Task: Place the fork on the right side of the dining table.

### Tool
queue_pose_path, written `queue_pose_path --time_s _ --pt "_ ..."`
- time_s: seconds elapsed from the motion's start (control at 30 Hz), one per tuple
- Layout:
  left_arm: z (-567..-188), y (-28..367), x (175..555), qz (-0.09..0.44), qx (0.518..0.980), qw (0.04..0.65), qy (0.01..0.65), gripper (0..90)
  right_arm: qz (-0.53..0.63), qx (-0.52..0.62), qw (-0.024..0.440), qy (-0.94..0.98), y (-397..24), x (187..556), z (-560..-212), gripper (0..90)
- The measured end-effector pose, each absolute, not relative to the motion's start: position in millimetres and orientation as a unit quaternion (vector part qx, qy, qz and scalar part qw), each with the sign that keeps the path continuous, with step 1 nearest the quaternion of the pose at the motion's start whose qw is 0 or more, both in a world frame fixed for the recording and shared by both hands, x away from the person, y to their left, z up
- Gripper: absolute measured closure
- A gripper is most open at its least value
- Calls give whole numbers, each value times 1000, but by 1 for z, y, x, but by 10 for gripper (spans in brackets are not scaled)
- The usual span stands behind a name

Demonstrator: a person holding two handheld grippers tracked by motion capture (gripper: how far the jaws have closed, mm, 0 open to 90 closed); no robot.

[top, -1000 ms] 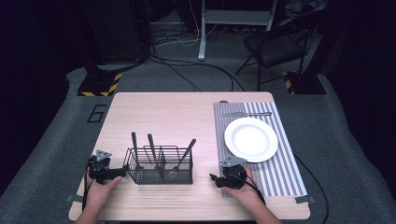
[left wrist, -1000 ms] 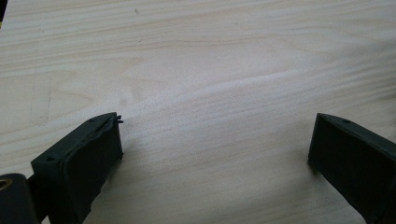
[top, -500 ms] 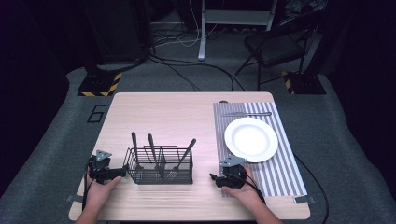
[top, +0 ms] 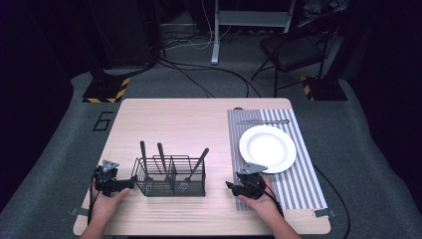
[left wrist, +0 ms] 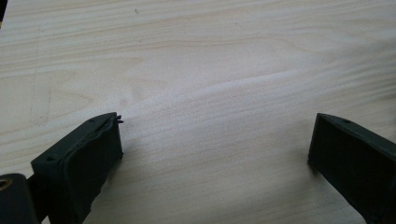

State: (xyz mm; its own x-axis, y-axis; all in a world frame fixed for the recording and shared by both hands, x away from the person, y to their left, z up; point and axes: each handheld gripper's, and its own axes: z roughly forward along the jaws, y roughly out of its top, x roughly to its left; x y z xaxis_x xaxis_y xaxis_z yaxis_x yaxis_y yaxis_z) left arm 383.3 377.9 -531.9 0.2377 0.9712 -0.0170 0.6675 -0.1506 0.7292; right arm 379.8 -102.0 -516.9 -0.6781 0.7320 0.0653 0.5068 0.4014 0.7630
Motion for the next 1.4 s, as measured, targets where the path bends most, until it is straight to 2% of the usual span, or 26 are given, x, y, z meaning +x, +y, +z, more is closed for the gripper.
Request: queue_pose_path --time_s 0.27,0.5,0.83,1.17,1.4 --pt "-532 378 383 239 720 317 569 24 409 371 155 819 -102 375 -503 423" --pt "-532 378 383 239 720 317 569 24 424 379 135 812 -103 376 -489 464" --pt "-532 378 383 239 720 317 569 24 452 391 113 793 -106 379 -463 468" --pt "-532 378 383 239 720 317 569 24 460 382 117 793 -103 380 -443 474" --pt "-532 378 383 238 721 317 569 24 471 377 100 791 -98 384 -429 498"
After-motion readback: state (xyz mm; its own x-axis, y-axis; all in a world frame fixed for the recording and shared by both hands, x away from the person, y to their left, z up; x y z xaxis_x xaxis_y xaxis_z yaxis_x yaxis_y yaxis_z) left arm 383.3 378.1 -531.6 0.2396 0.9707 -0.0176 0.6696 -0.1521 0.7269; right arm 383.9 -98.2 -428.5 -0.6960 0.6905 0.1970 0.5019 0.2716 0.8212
